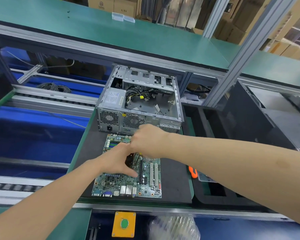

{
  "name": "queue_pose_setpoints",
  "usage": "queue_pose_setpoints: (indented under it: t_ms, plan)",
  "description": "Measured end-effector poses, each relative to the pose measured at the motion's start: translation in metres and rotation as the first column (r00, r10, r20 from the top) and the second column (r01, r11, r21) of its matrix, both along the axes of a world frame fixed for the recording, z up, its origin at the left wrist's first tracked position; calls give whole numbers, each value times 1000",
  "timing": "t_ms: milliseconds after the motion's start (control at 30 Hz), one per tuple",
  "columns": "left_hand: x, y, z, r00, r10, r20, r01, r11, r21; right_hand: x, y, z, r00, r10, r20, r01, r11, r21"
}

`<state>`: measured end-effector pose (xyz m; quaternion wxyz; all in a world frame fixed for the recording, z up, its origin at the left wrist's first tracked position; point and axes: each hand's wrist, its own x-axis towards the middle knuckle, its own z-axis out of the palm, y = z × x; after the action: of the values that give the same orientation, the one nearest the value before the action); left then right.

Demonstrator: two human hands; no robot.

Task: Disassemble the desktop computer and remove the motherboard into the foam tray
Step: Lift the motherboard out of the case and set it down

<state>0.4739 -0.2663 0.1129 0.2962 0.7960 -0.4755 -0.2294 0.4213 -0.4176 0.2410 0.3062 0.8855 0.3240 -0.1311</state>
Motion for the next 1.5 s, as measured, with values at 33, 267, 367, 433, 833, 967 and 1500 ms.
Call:
queue_pose_setpoints:
  t_ms: [33,267,367,433,833,967,1500]
  plan:
    - [1,-1,-1,994,-42,105,33,995,92,1,-3,1,1000,-23,13,23,1000,12]
    - [11,-8,-9,941,-39,335,-103,913,395,-4,-31,-4,889,-457,-20,456,889,-34]
    - [14,-3,-12,948,11,317,-108,951,291,-9,-36,-12,862,-506,-37,506,862,3]
    - [14,1,-12,952,47,303,-124,963,241,-10,-36,-13,855,-517,-32,518,855,25]
    - [6,-2,-10,945,4,328,-117,938,326,-4,-28,-13,834,-550,-38,549,821,154]
    - [5,-1,-12,944,37,328,-136,949,285,0,-25,-11,834,-550,-25,544,817,190]
    - [11,-1,-15,946,15,324,-107,958,268,1,-15,0,808,-572,-139,589,780,212]
